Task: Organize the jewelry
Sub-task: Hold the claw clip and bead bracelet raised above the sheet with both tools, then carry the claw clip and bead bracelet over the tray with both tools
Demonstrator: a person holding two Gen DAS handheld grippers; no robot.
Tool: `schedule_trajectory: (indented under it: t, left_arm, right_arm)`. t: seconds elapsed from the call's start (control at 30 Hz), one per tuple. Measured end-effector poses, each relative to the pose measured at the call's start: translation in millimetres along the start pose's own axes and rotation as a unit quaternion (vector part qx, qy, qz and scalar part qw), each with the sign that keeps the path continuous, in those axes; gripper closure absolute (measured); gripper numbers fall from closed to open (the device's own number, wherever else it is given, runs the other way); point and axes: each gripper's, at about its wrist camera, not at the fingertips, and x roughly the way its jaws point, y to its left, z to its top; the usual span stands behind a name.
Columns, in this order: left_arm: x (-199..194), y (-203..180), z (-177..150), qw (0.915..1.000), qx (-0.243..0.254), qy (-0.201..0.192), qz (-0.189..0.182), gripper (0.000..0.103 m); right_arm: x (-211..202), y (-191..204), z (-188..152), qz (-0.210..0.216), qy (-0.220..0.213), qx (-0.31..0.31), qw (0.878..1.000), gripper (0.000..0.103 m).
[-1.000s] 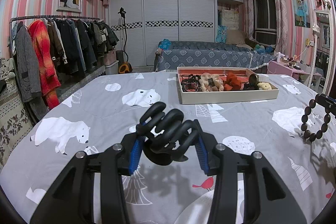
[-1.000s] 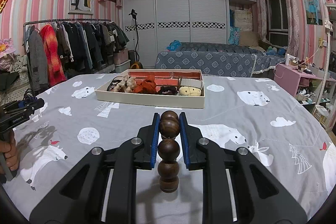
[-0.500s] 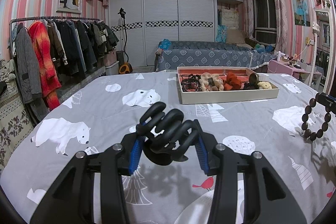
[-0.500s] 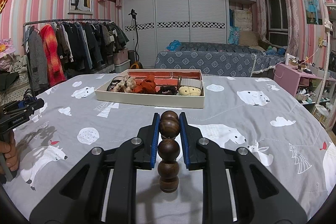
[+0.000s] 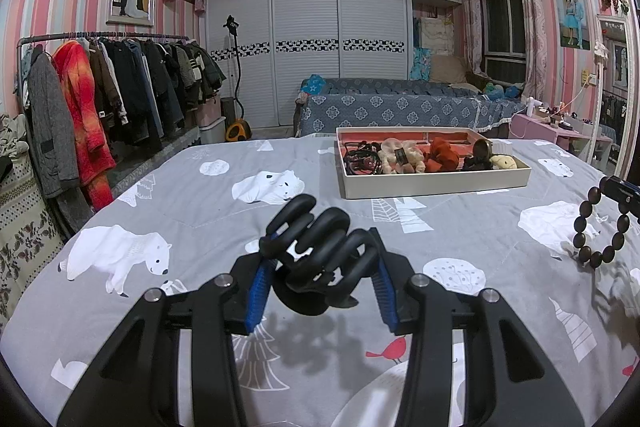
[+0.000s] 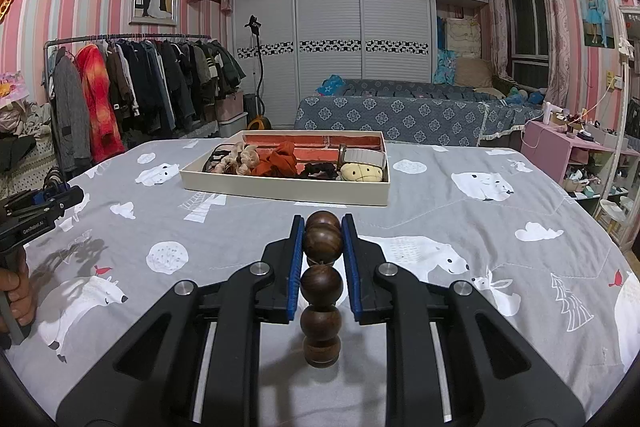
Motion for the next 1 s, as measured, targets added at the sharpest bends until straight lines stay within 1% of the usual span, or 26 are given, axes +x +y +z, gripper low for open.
schedule_trajectory:
  t: [1.0]
  left_arm:
    - [-0.3,0.1,0.1,1.0,-0.001,0.001,0.0,0.059]
  right_arm:
    - [0.8,-0.9,-0.5,-0.002,0.002,-0.001,1.0,0.083]
